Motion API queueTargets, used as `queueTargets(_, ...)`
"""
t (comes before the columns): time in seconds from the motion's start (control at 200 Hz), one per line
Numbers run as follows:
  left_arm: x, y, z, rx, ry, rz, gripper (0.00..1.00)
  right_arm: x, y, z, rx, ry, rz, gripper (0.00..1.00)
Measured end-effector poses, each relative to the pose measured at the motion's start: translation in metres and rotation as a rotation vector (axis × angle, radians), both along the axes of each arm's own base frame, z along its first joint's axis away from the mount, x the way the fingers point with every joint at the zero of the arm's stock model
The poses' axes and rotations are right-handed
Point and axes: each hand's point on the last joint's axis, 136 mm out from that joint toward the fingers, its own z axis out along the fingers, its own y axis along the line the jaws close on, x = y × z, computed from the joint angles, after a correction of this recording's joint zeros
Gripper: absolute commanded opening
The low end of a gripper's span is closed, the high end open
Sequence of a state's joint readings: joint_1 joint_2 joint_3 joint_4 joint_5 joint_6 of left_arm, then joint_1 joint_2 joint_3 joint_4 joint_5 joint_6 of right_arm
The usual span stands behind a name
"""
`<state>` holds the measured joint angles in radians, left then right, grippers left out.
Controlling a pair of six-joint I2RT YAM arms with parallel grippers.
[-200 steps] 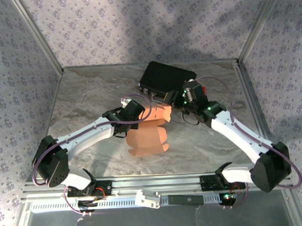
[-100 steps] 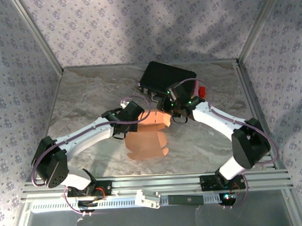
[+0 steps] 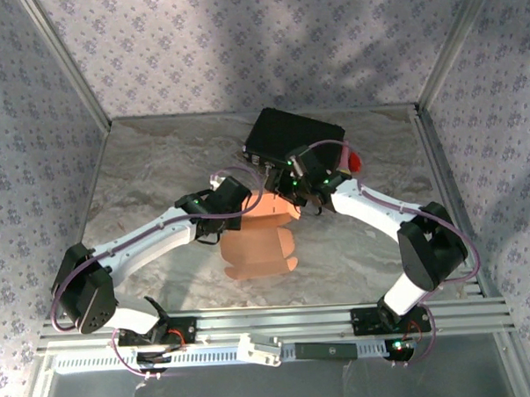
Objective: Fold the paper box
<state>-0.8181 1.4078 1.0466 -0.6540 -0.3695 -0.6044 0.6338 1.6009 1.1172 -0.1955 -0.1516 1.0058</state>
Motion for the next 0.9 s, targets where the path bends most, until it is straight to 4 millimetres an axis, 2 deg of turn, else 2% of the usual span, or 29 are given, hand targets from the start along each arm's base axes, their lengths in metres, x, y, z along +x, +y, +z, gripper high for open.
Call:
queueTargets(0.125, 0.0, -0.001, 0.0, -0.004, 0.0, -0.001, 0.0, -0.001, 0.006, 0.004, 0.045, 0.015, -0.011, 0.45)
queueTargets(0.29, 0.0, -0.001, 0.0, -0.006, 0.002, 0.003, 0.0, -0.004, 0.008, -0.002, 0.076, 0.047, -0.042, 0.36)
queueTargets(0.43, -0.001, 0.0, -0.001, -0.006, 0.004, 0.007, 0.0, -0.007, 0.01, -0.006, 0.095, 0.067, -0.063, 0.34)
queueTargets(0.525, -0.001, 0.0, -0.003, -0.005, 0.007, 0.007, 0.0, -0.007, 0.009, -0.007, 0.103, 0.072, -0.075, 0.38)
queueTargets(0.69, -0.002, 0.001, 0.002, -0.016, -0.003, 0.007, 0.0, -0.012, 0.0, -0.001, 0.117, 0.04, -0.099, 0.52)
queueTargets(0.83, -0.002, 0.001, 0.007, -0.027, -0.015, 0.007, 0.0, -0.029, -0.024, 0.018, 0.139, -0.057, -0.127, 0.58)
queueTargets(0.899, -0.002, 0.001, 0.007, -0.029, -0.016, 0.007, 0.0, -0.041, -0.039, 0.027, 0.149, -0.112, -0.142, 0.58)
